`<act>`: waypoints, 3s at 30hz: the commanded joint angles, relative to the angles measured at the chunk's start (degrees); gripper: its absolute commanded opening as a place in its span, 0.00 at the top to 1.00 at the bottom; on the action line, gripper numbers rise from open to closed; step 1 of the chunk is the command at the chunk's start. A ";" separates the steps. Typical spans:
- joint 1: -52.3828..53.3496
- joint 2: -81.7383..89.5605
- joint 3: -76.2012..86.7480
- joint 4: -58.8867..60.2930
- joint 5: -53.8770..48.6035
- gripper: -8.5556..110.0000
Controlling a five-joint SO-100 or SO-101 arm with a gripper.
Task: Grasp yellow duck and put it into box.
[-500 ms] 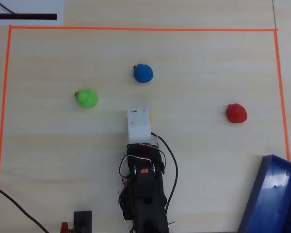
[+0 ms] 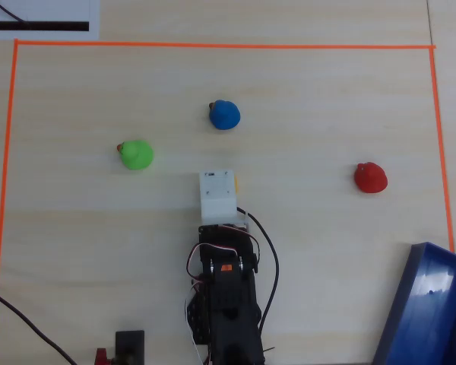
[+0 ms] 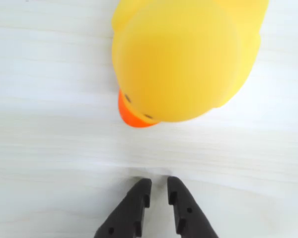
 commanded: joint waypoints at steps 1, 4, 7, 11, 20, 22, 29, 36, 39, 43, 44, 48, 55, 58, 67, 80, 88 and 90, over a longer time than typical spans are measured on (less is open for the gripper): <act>-0.35 -0.09 0.09 0.26 0.44 0.92; -0.35 -0.09 0.09 0.26 0.44 0.92; -0.35 -0.09 0.09 0.26 0.44 0.92; -0.35 -0.09 0.09 0.26 0.44 0.92; -0.35 -0.09 0.09 0.26 0.44 0.92; -0.35 -0.09 0.09 0.26 0.44 0.92; -0.35 -0.09 0.09 0.26 0.44 0.92; -0.35 -0.09 0.09 0.26 0.44 0.92; -0.35 -0.09 0.09 0.26 0.44 0.92; -0.35 -0.09 0.09 0.26 0.44 0.92; -0.35 -0.09 0.09 0.26 0.44 0.92; -0.35 -0.09 0.09 0.26 0.44 0.92; -0.35 -0.09 0.09 0.26 0.44 0.92; -0.44 -0.09 0.09 0.26 0.44 0.92; -2.11 -0.09 0.09 0.26 0.35 0.93; 1.76 -9.40 -13.36 -3.52 0.53 0.93; 6.24 -25.66 -30.50 -4.04 0.18 0.75; 7.47 -28.48 -33.31 -3.16 0.09 0.70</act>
